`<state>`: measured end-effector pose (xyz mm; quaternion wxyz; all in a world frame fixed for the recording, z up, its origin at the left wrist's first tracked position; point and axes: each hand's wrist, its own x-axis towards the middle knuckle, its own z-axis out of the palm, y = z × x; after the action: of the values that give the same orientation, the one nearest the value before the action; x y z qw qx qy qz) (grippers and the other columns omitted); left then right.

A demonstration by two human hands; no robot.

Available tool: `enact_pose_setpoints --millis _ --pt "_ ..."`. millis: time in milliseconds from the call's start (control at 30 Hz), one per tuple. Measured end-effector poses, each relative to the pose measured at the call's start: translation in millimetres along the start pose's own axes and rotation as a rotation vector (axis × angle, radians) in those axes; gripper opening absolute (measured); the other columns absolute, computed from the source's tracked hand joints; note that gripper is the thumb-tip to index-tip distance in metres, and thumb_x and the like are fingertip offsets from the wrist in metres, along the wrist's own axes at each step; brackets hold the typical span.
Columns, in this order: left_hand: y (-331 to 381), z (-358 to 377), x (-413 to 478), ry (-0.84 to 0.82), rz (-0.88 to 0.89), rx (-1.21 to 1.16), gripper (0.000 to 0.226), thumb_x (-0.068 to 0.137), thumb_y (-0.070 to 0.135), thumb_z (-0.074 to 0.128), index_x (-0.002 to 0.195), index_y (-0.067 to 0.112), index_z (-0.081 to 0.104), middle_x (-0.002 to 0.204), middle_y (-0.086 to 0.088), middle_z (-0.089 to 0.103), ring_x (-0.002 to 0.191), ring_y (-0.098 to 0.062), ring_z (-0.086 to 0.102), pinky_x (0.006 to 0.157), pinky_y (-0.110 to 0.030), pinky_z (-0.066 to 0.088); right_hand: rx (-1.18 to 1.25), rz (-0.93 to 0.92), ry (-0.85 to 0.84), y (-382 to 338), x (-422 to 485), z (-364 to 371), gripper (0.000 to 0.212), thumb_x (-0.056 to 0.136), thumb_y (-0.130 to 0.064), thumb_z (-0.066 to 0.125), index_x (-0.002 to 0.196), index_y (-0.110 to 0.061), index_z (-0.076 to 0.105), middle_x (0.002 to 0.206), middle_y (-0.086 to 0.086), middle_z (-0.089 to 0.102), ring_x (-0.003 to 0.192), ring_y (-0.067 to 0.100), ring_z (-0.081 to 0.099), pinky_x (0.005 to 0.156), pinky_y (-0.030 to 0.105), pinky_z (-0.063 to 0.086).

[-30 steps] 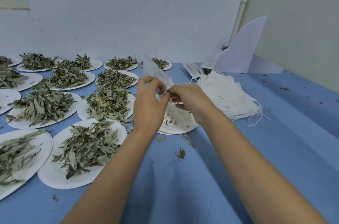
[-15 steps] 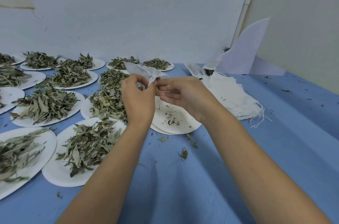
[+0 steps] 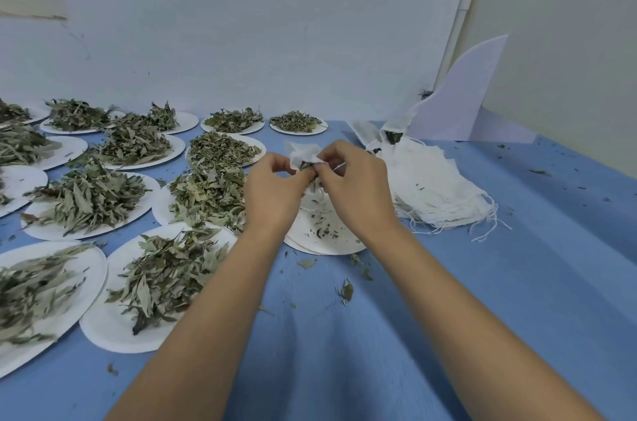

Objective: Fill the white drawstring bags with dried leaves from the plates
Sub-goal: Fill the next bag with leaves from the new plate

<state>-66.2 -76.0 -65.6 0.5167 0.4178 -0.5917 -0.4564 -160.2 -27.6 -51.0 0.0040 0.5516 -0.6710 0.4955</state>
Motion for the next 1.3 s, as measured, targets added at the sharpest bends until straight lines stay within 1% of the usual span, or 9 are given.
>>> enact_pose_setpoints --millis 167,300,467,567,733,833,967,1100,1300 --pt "-5.0 -3.9 5.5 0.127 -0.006 0.084 0.022 0.078 0.004 0.065 0.069 0.020 0.051 0.065 0.005 0.053 0.057 -0.012 0.047 0.051 -0.021 0.039 0.084 -0.081 -0.164 -7.7 -5.0 1.3 0.009 0.085 -0.009 0.060 0.078 -0.014 0.060 0.072 0.001 0.063 0.069 0.020 0.058 0.067 0.037 0.049" --pt "-7.9 -11.2 12.1 0.229 -0.028 0.113 0.032 0.074 -0.013 0.050 0.067 0.019 0.046 0.065 0.002 0.047 0.057 -0.015 0.039 0.047 -0.024 0.030 0.252 -0.048 -0.336 -11.5 -7.0 0.5 0.015 0.081 -0.006 0.066 0.074 -0.018 0.061 0.071 0.003 0.063 0.065 0.020 0.058 0.066 0.033 0.051" --pt "-6.1 -7.4 8.3 0.209 0.024 0.089 0.028 0.077 0.006 0.068 0.066 0.020 0.046 0.063 0.006 0.047 0.052 -0.008 0.039 0.043 -0.013 0.031 0.171 0.042 -0.165 -8.8 -6.1 6.1 0.008 0.085 -0.013 0.063 0.080 -0.018 0.059 0.072 -0.005 0.059 0.067 0.012 0.055 0.063 0.024 0.045" --pt "-1.2 -0.7 5.0 0.107 0.044 -0.007 0.028 0.076 0.017 0.077 0.071 0.020 0.049 0.068 0.007 0.051 0.059 -0.008 0.046 0.052 -0.016 0.038 0.108 0.129 -0.033 -3.3 -3.5 5.3 0.008 0.087 -0.020 0.061 0.093 -0.018 0.056 0.087 -0.003 0.060 0.077 0.011 0.055 0.064 0.022 0.042" --pt "4.8 2.2 3.2 0.008 0.105 -0.081 0.023 0.081 0.015 0.072 0.074 0.021 0.052 0.078 0.006 0.057 0.073 -0.008 0.054 0.063 -0.015 0.044 0.061 0.145 -0.051 5.2 0.7 -1.4 0.033 0.085 -0.030 0.062 0.115 -0.022 0.054 0.100 -0.004 0.054 0.086 0.007 0.051 0.065 0.018 0.039" --pt "6.1 1.9 2.5 -0.051 0.127 -0.058 0.021 0.083 0.014 0.070 0.075 0.022 0.052 0.088 0.010 0.062 0.088 -0.004 0.059 0.073 -0.020 0.047 0.044 0.125 -0.023 8.1 3.9 -2.6 0.027 0.085 -0.031 0.064 0.111 -0.023 0.059 0.104 -0.001 0.057 0.082 0.006 0.053 0.069 0.021 0.042" --pt "11.1 4.3 -2.9 -0.158 0.123 -0.096 0.020 0.085 0.008 0.065 0.076 0.018 0.050 0.072 0.024 0.061 0.063 0.011 0.060 0.058 -0.019 0.051 0.031 0.124 -0.007 12.0 6.3 -2.2 0.022 0.081 -0.018 0.068 0.101 -0.021 0.059 0.101 0.002 0.059 0.074 0.001 0.050 0.062 0.009 0.039" --pt "17.8 9.8 -9.3 -0.230 0.104 -0.024 0.020 0.082 0.009 0.066 0.073 0.019 0.051 0.102 0.006 0.066 0.086 -0.007 0.066 0.081 -0.045 0.056 0.048 0.146 0.058 18.8 7.1 -4.4 0.021 0.077 -0.009 0.068 0.087 -0.019 0.053 0.081 -0.006 0.052 0.067 0.001 0.046 0.055 0.012 0.035" --pt "22.7 15.4 -14.5 -0.295 0.092 0.074 0.022 0.080 0.006 0.067 0.070 0.017 0.050 0.109 0.001 0.066 0.091 -0.009 0.063 0.084 -0.048 0.055 0.056 0.185 0.134 27.6 8.7 -6.9 0.024 0.072 0.002 0.059 0.082 -0.017 0.049 0.069 -0.011 0.046 0.060 0.003 0.042 0.053 0.021 0.033"
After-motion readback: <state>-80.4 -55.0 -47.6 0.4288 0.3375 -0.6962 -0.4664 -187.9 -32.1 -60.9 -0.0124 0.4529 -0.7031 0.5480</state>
